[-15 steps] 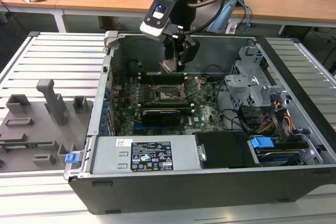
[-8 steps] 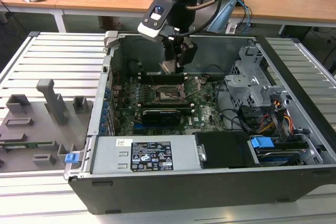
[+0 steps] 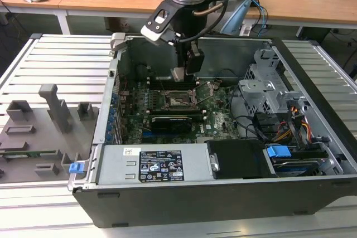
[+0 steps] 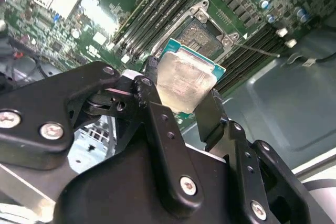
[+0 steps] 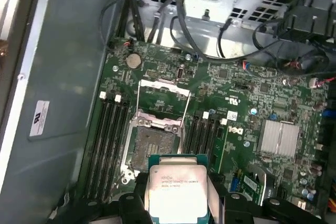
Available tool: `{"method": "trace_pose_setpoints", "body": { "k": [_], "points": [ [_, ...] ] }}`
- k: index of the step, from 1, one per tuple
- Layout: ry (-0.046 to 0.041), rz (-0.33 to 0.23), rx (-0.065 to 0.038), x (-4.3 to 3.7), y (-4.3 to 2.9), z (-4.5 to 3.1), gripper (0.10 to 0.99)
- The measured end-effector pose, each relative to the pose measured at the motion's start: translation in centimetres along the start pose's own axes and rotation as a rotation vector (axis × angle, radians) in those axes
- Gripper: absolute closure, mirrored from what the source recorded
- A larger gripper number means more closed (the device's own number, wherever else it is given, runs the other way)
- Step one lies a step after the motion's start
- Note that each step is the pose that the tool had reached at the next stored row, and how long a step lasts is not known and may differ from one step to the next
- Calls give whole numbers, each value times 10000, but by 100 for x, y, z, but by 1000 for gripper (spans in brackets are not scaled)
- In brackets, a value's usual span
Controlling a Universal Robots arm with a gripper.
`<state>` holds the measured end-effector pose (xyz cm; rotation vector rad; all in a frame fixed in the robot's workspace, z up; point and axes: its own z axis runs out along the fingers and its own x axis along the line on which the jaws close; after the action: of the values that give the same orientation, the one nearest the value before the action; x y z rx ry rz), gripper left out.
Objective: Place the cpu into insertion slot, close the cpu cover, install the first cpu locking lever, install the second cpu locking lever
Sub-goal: 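Place the cpu into insertion slot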
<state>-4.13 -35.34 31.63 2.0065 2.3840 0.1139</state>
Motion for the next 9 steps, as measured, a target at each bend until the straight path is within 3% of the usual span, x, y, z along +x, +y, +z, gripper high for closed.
{"method": "trace_pose_setpoints", "body": {
  "k": [4, 9],
  "points": [
    [-51, 714, -21, -1, -2, 30, 557],
    [-72, 1042, -31, 15, -3, 83, 557]
  ]
}}
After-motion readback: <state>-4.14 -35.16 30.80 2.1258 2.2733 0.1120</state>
